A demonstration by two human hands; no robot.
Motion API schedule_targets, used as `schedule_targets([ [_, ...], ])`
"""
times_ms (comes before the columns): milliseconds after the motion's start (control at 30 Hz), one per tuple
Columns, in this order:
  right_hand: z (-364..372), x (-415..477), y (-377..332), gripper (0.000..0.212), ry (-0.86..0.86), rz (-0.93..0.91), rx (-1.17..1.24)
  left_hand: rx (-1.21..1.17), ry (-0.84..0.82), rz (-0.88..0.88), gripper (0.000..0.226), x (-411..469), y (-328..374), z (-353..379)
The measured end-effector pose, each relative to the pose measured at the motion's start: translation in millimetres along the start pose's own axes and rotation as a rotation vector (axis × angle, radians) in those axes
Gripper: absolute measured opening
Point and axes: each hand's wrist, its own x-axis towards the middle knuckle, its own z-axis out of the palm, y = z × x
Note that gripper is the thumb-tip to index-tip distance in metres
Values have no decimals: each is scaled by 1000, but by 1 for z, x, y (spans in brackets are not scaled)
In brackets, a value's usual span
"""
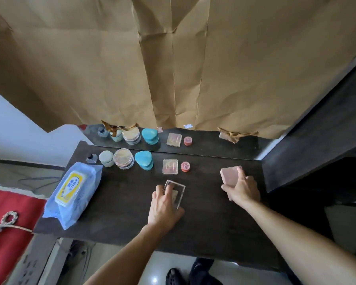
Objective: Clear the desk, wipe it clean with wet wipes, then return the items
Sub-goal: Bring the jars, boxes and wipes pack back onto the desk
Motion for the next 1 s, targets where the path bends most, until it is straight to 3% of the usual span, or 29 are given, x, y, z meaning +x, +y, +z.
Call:
schedule_targets([
  [367,8,50,13,82,24,-44,-56,102,-48,126,43,88,83,62],
  [600,14,50,17,77,16,-192,-41,136,5,35,44,112,92,77],
  [833,17,51,17,77,-28,-242,-26,233,105,125,30,117,91,76],
  [900,16,49,15,76,-37,-240,-48,329,50,225,36,114,89,74],
  [1000,14,48,11,75,-63,-227,-88,266,-46,134,39,108,83,70],
])
